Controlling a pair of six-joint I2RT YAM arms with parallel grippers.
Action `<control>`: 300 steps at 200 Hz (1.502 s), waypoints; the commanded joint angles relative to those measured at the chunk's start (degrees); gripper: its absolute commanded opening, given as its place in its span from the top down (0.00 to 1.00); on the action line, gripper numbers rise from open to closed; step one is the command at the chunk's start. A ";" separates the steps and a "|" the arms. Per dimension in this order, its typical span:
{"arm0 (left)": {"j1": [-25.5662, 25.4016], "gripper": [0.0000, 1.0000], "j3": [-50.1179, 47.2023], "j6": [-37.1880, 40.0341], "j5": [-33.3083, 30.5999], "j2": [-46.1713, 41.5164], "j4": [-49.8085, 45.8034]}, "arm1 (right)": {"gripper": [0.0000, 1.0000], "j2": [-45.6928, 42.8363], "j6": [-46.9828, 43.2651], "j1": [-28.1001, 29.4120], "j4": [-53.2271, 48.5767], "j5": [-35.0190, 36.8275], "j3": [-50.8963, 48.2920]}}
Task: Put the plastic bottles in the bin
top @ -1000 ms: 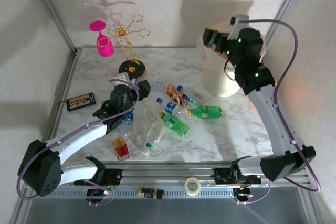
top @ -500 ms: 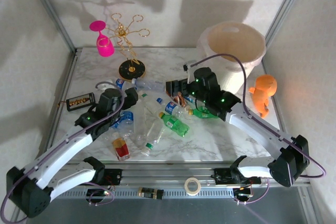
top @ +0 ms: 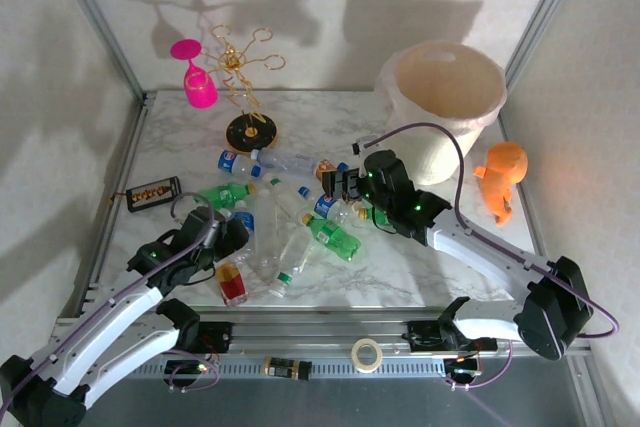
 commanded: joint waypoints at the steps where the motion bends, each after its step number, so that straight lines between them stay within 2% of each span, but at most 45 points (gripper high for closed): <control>1: -1.49 0.09 -1.11 -2.64 1.76 0.48 -6.04 | 0.01 -1.78 1.54 0.27 2.61 5.80 -1.50; 21: -3.16 0.09 -1.27 -3.32 -0.29 1.32 -10.24 | 0.01 -1.75 1.42 0.26 2.58 6.38 -2.38; 33: -5.06 0.12 -1.37 -4.80 -0.37 0.74 -10.54 | 0.01 -1.91 1.98 0.31 2.26 6.54 -2.72; 70: -10.02 0.13 -2.61 -9.04 -0.21 3.16 -12.31 | 0.01 -4.19 4.83 0.28 3.37 7.20 -5.37; 111: -17.17 0.14 -5.39 -13.79 -0.04 7.03 -7.98 | 0.01 -6.65 5.33 0.24 4.78 8.54 -7.43; 145: -18.72 0.18 -6.96 -13.29 -1.11 10.93 -3.64 | 0.01 -5.82 4.43 0.29 4.60 9.60 -7.34; 188: -19.07 0.39 -7.64 -14.44 -2.68 11.46 -2.18 | 0.01 -2.41 0.95 0.20 3.39 9.42 -4.51; 206: -19.07 0.44 -7.23 -14.38 -3.15 10.51 -2.95 | 0.01 -1.30 0.64 0.27 4.14 9.39 -4.42; 234: -19.07 0.44 -2.67 -13.64 -5.23 10.66 -6.00 | 0.01 -0.61 1.78 0.17 4.83 9.02 -5.33; 264: -19.07 0.45 7.41 -11.12 -12.05 10.90 -8.12 | 0.01 -0.24 2.09 -0.12 6.38 8.36 -5.45; 300: -18.98 0.44 18.39 -3.88 -18.31 16.27 0.23 | 0.01 0.06 3.43 -1.59 7.30 4.60 -4.11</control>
